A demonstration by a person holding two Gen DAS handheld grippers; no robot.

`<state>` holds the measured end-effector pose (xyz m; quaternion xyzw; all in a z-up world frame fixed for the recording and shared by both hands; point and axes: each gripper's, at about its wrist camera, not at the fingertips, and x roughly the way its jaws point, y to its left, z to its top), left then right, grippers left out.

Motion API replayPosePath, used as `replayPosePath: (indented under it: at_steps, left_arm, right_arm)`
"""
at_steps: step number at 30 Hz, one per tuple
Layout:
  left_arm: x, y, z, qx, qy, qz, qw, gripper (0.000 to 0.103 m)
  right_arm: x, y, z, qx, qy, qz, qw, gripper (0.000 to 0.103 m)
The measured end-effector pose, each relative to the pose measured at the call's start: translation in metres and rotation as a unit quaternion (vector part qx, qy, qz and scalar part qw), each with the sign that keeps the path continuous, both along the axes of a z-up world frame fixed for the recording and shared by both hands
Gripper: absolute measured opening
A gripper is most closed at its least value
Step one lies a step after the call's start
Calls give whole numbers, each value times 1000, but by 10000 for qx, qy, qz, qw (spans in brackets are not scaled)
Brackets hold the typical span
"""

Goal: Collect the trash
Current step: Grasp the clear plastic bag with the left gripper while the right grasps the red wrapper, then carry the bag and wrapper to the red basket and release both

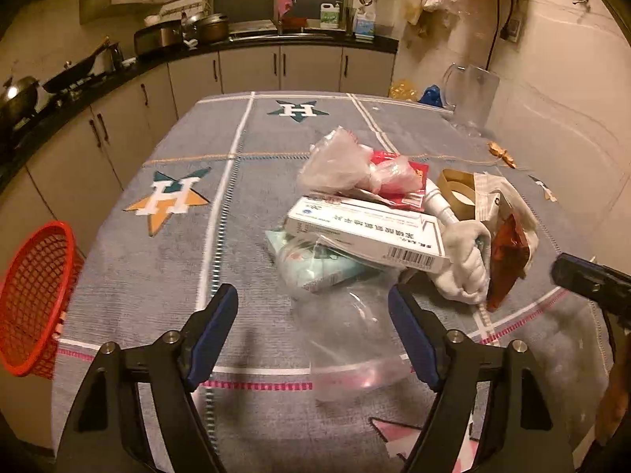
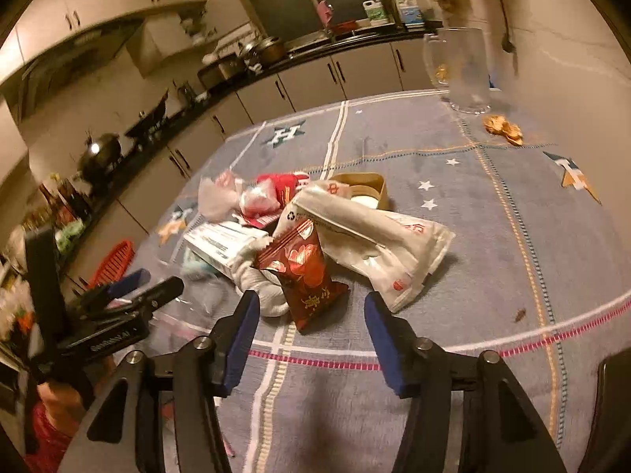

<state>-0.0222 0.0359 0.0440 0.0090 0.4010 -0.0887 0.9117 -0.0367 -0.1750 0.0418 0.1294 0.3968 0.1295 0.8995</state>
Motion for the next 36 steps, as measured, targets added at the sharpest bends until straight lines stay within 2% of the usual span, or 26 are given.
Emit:
replayPosePath:
  at_steps: [2,3,4,6,11,13,14,18,28,36]
  left_arm:
    - [2,0,-4,-63,38,-39,10000,64]
    - [4,-1,-6,-112,91,-86,9999,53]
    - [4,-1,-7,-191,108,-105,9997,47]
    - [3,-2,-6,-263,93,-160,9995,40]
    - [0,-4,-7,-312,19,-164,9994,38]
    - [-1,-1,-7,-391,27,-162,9991,35]
    - [-1,-1,-7,-396,24,-166,9991,35]
    - [-4,3,-7,-354,-34,-108,9993,35]
    - [-24,7,5,-385,-241,-89,9989,35]
    - [-33,9,15,-324,-361,-69,9988,35]
  right_arm:
    - [6,7,-4,-123,20,114,9999,64]
    - [11,10,-7,-219,79,166,9996,65]
    - [15,12,-9,-249,98,169,9995,65]
    - [21,16,-11,-295,107,200,9993,65]
    - [34,26,-15,-480,103,262,9985,64]
    - [38,27,-19,-483,141,246,9984,51]
    - [39,27,-21,-477,188,256,9984,38]
    - [35,25,-22,-381,157,213,9989,30]
    - [5,20,-8,47,-6,249,9997,30]
    - [-2,27,-3,98,-27,344,9994,30]
